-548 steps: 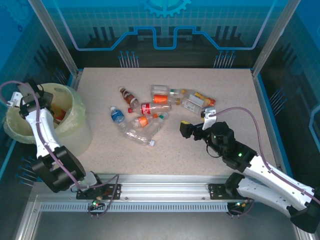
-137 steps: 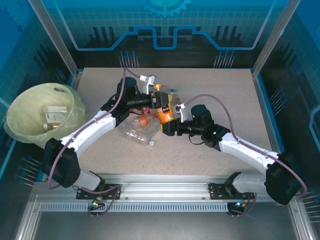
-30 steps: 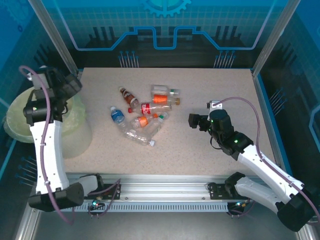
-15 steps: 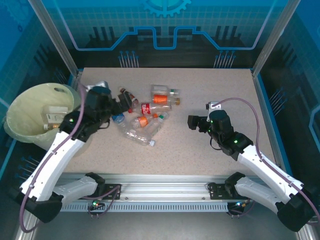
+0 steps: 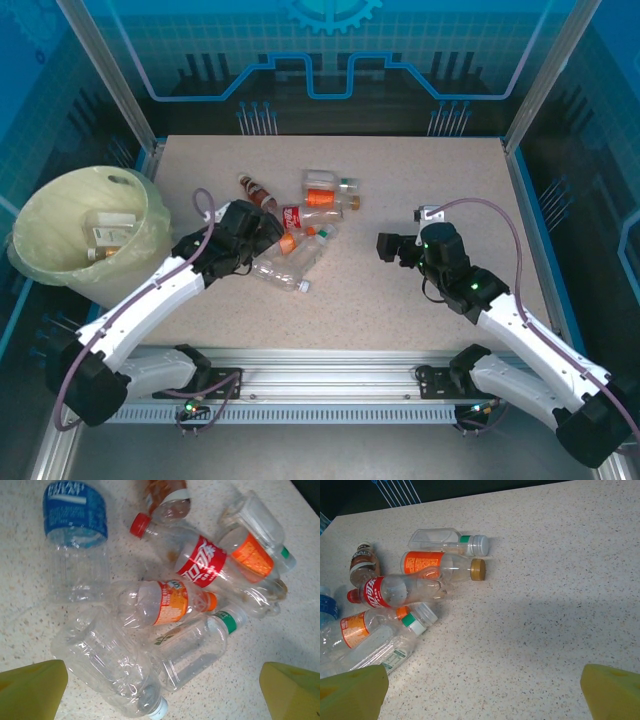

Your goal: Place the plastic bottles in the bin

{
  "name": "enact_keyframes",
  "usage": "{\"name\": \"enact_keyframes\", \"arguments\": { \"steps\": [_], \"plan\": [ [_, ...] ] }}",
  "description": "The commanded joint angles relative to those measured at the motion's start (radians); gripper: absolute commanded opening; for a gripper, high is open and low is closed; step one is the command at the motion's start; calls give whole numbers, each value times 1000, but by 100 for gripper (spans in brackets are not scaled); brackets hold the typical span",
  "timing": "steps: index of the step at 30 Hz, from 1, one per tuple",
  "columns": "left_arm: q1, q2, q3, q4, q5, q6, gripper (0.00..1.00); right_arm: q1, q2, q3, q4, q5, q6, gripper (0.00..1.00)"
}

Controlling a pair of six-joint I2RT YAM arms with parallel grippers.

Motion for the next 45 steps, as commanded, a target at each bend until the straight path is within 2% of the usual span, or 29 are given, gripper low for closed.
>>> {"name": "enact_keyframes", "arguments": {
  "steps": [1, 8, 14, 22, 26, 35, 45],
  "plan": [
    [4, 38, -58, 39, 9, -131, 99, -13, -15, -4, -19, 8, 18, 100],
    [28, 170, -88, 67, 112, -175, 99, -13, -20, 4, -31, 13, 15, 100],
    [41, 249, -126, 126, 120, -207, 98, -13, -27, 3, -46, 9, 23, 100],
    [45, 296, -221, 238, 128, -269, 92, -13, -49, -5, -58, 25, 33, 100],
    [46, 332, -254, 305, 131, -261, 86, -13, -49, -6, -68, 31, 38, 100],
    [52, 355, -319, 460, 167, -200, 61, -13, -62, -11, -71, 35, 41, 100],
    [52, 270, -367, 545, 152, -118, 49, -14, -79, -33, -25, 8, 30, 100]
  ]
}}
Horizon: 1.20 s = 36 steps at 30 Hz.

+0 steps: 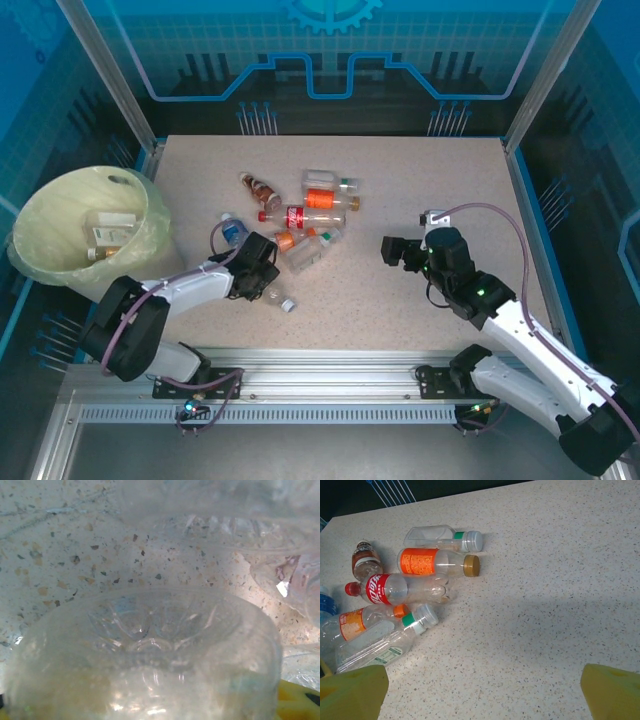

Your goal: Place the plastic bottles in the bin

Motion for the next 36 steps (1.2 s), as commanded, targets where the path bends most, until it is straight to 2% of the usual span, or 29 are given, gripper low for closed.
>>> {"name": "enact_keyframes", "arguments": {
  "steps": [1, 3, 11, 16, 30, 36],
  "plan": [
    [6, 4, -34, 201, 28, 66, 48, -13, -23, -19, 35, -8, 1, 100],
    [6, -23, -34, 203, 22, 90, 47, -13, -31, -26, 55, -35, -18, 100],
    [6, -153, -20, 169, -16, 191, 44, -12, -53, -65, 219, -284, -106, 100],
    [6, -231, 36, 90, -41, 273, 43, 8, -21, -54, 268, -366, -129, 100],
    [15, -366, 368, -101, -99, 654, 42, 60, 53, 4, 272, -352, -149, 100],
    [40, -375, 536, -183, -190, 834, 42, 63, 14, -17, 278, -312, -159, 100]
  ]
}}
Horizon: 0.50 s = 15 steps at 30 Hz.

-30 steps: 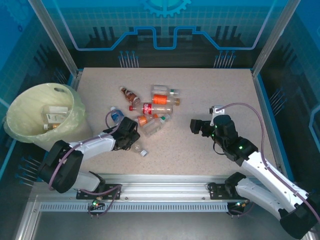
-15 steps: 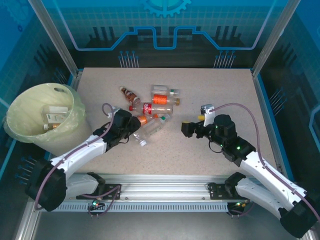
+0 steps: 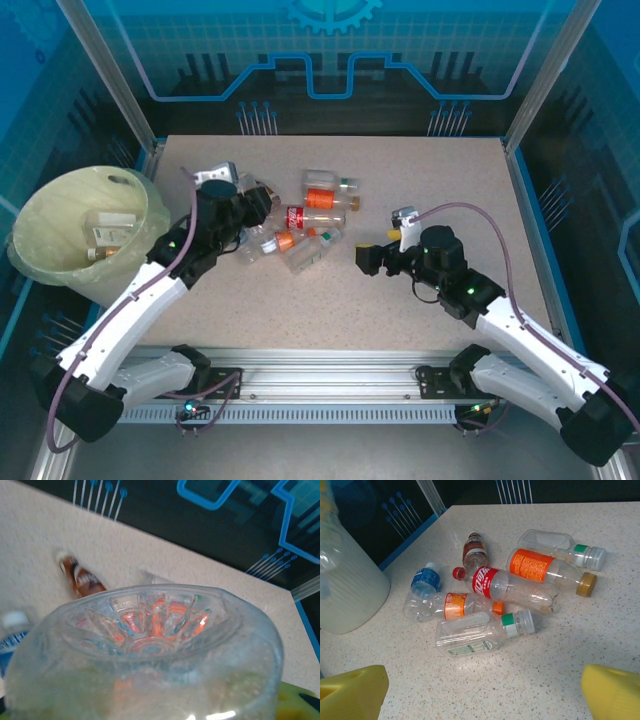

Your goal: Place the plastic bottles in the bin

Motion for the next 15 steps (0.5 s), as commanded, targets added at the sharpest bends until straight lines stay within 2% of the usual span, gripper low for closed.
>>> {"name": "enact_keyframes", "arguments": {
  "steps": [1, 6, 11, 15],
  "plan": [
    [18, -22, 120, -85, -112, 185, 42, 13, -39, 8, 34, 30, -21, 100],
    [47, -13, 289, -135, -329, 349, 42, 13, -59, -7, 89, -31, -52, 100],
    [96, -24, 350, -38, -528, 533, 43, 18, -39, 8, 119, -85, -74, 100],
    [228, -23, 350, 20, -586, 611, 43, 25, -2, 30, 123, -92, -87, 100]
  ]
}}
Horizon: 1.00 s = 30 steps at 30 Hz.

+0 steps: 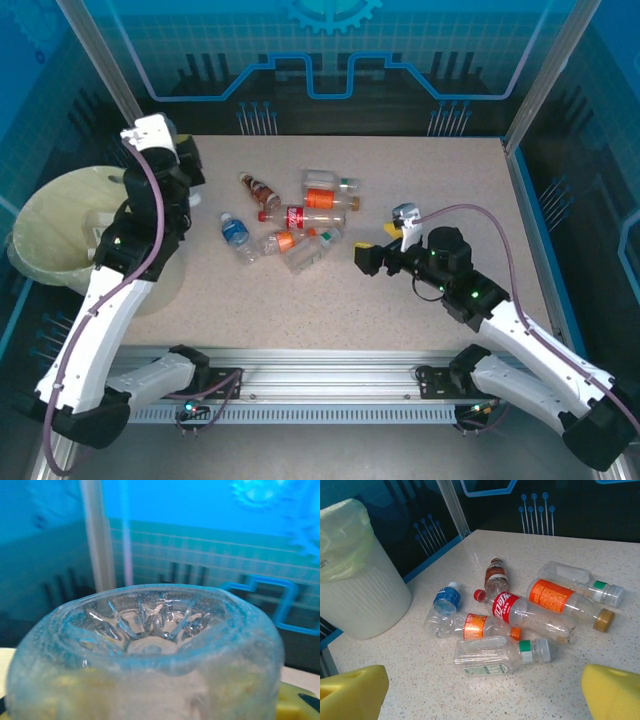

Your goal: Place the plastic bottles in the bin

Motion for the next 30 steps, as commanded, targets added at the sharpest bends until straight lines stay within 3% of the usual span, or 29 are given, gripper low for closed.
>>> {"name": "enact_keyframes", "arguments": {
  "steps": [1, 10, 17, 24, 26, 30],
  "plan": [
    [124, -4, 15, 61, -128, 126, 43, 19, 33, 36, 40, -30, -32, 100],
    [469, 35, -69, 142, -96, 116, 43, 30, 94, 80, 44, -41, -49, 100],
    [632, 75, -111, 122, -31, 26, 43, 35, 96, 87, 30, -22, -51, 100],
    [761, 126, -167, 265, -62, 97, 43, 36, 80, 89, 13, -4, -67, 100],
    [806, 138, -160, 243, -45, 33, 46, 35, 78, 84, 18, 0, -71, 100],
    [854, 164, -112, 76, 15, -257, 50, 36, 82, 77, 41, -1, -63, 100]
  ]
}}
